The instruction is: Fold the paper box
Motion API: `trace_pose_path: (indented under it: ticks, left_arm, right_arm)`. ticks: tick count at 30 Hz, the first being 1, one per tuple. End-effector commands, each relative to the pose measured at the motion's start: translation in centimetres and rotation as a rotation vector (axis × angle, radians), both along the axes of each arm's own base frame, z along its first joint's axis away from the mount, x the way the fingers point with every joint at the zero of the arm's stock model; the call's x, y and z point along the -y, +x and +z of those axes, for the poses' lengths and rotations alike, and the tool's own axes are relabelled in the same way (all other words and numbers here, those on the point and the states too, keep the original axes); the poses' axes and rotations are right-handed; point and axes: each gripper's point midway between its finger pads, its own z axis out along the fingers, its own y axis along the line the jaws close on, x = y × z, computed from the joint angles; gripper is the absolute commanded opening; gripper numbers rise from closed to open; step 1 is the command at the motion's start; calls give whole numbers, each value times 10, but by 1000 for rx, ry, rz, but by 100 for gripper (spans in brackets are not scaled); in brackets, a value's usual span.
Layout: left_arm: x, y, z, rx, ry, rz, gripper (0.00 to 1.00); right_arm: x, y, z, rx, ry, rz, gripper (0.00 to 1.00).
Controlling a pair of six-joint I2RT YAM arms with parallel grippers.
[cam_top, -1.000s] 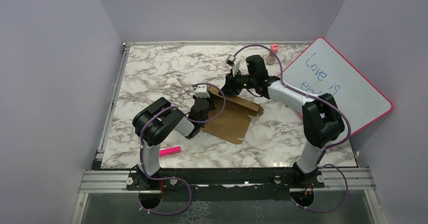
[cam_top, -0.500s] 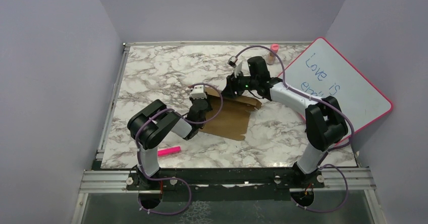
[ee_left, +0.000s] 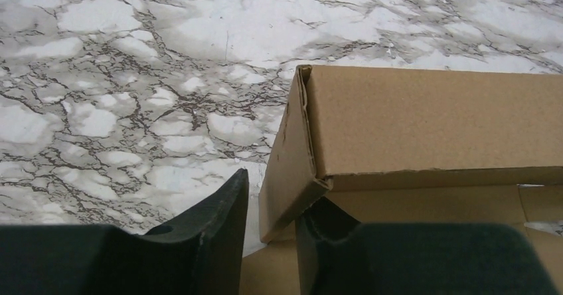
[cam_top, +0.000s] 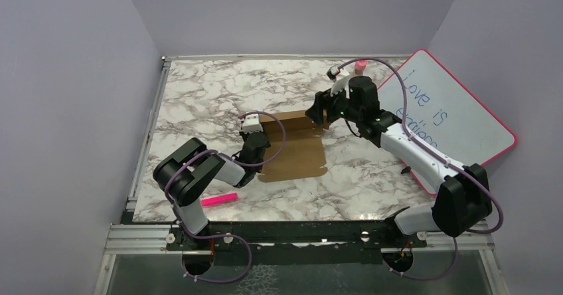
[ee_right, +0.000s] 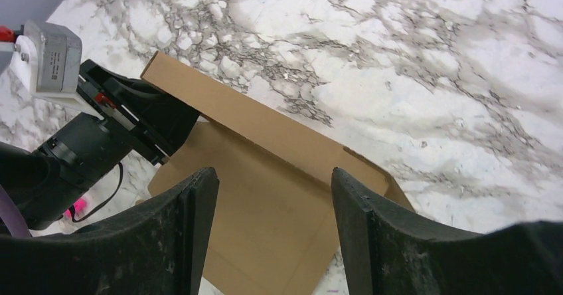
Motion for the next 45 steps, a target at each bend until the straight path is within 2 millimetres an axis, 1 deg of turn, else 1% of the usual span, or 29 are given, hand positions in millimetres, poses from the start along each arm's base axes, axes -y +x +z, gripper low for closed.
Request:
trace_pose_path:
  ticks: [1, 6, 8, 10, 11, 14, 17, 19, 21, 24, 27, 31, 32, 34, 39, 40, 45]
  left_arm:
    - [-7, -7, 8, 11, -9, 28, 37]
    - [-10, -19, 18, 2, -38, 12, 50]
    - [-11, -24, 20, -18, -43, 7, 56]
    - [-13, -31, 21, -40, -55, -5, 59]
    - [-13, -34, 26, -41, -72, -14, 61]
    - [-13, -49, 29, -79, -97, -56, 66]
    - [-14, -60, 30, -125, -79, -97, 77]
    - [-16, -65, 34, -161, -66, -103, 83]
    - [-15, -66, 44, -180, -83, -116, 86]
    - [-10, -64, 62, -162, -143, -161, 87]
    - [-13, -60, 77, -162, -225, -189, 88]
    - [-23, -48, 98, -132, -344, -208, 86]
    - [-24, -44, 102, -125, -364, -209, 85]
    - [-22, -37, 108, -121, -396, -225, 84]
    - [-11, -18, 116, -133, -433, -264, 80]
    - [-7, -16, 117, -141, -441, -284, 79]
    - [0, -7, 111, -171, -447, -303, 72]
  right_arm:
    - [23, -4, 4, -26, 35, -156, 69]
    - [24, -15, 2, -60, 78, -173, 69]
    - [25, -14, -1, -73, 84, -189, 69]
    - [25, -13, -2, -84, 96, -203, 68]
    - [24, -12, -2, -83, 100, -204, 68]
    - [25, -7, -4, -85, 102, -228, 67]
    - [29, 2, -2, -73, 93, -270, 66]
    - [30, 8, -2, -64, 89, -291, 65]
    - [30, 13, -4, -61, 88, -303, 64]
    - [26, 18, -9, -75, 87, -305, 63]
    - [23, 21, -14, -91, 86, -303, 63]
    - [24, 25, -15, -91, 86, -321, 61]
    - [23, 28, -11, -76, 98, -323, 60]
    - [22, 31, -10, -69, 104, -326, 60]
    - [20, 34, -11, -73, 117, -328, 59]
    - [19, 35, -11, -74, 119, -327, 59]
    - [18, 37, -16, -91, 119, -336, 57]
